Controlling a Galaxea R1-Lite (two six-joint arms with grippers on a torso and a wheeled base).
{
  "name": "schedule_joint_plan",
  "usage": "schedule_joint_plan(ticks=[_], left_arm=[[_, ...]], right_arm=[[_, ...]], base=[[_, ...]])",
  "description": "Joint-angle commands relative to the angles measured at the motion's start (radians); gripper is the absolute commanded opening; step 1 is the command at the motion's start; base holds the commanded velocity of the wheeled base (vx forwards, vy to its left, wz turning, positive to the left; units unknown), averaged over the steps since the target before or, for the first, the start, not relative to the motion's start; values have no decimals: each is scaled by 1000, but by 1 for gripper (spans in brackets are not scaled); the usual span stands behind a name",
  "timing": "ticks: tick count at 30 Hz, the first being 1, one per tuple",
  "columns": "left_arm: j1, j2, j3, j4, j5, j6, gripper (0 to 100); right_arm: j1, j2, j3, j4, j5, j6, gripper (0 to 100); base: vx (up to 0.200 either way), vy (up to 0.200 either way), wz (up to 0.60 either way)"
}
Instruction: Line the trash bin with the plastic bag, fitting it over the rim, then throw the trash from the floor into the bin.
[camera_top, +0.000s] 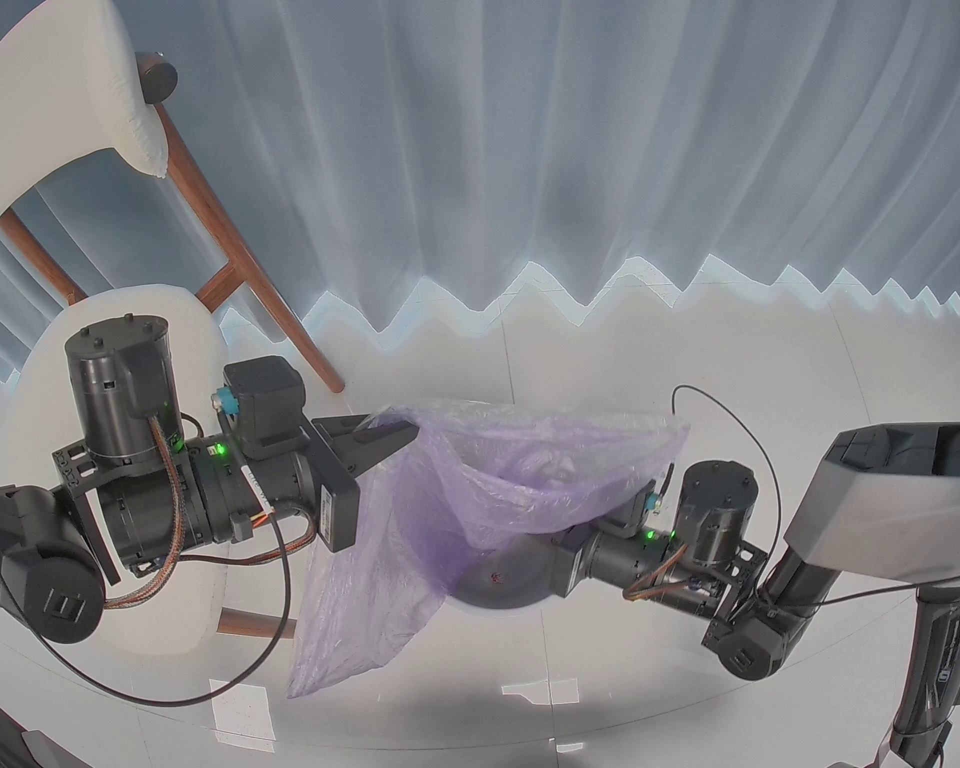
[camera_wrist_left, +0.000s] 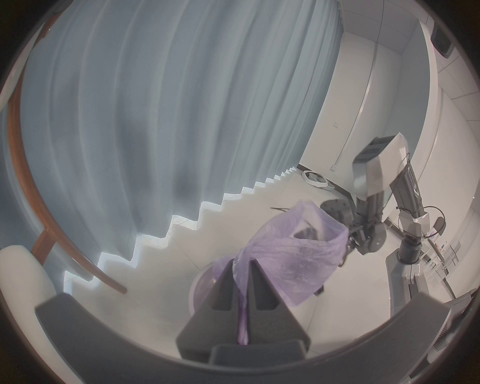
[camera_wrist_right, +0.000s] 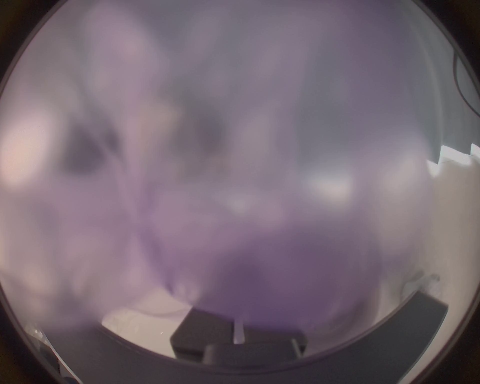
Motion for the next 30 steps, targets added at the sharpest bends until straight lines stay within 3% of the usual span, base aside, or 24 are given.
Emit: schedule_joint_plan(ticks=[1, 3, 7, 14, 19, 22, 26, 30], left_arm=[[0, 5, -9, 0, 0, -1, 0], [8, 5, -6, 0, 0, -1, 0], [16, 8, -9, 0, 0, 4, 0], [6, 51, -44, 0, 0, 9, 0], [5, 109, -119, 1, 3, 10, 0], [-4, 143, -165, 1, 31, 10, 0], [-26, 193, -208, 1, 57, 7, 0], [-57, 246, -245, 0, 60, 7, 0]], right_arm=[[116, -14, 80, -3, -5, -2, 0], [176, -14, 109, -9, -17, 1, 0], [198, -8, 156, -8, -48, 4, 0], [127, -42, 201, -3, -71, 8, 0], [32, -91, 219, 34, -150, 5, 0], [-14, -146, 247, 48, -149, 4, 0], [-9, -207, 357, 46, -140, 2, 0], [49, -241, 462, 45, -118, 2, 0]], base=[[0, 0, 0], [0, 0, 0], [0, 0, 0], [0, 0, 0], [0, 0, 0], [0, 0, 0], [0, 0, 0], [0, 0, 0]])
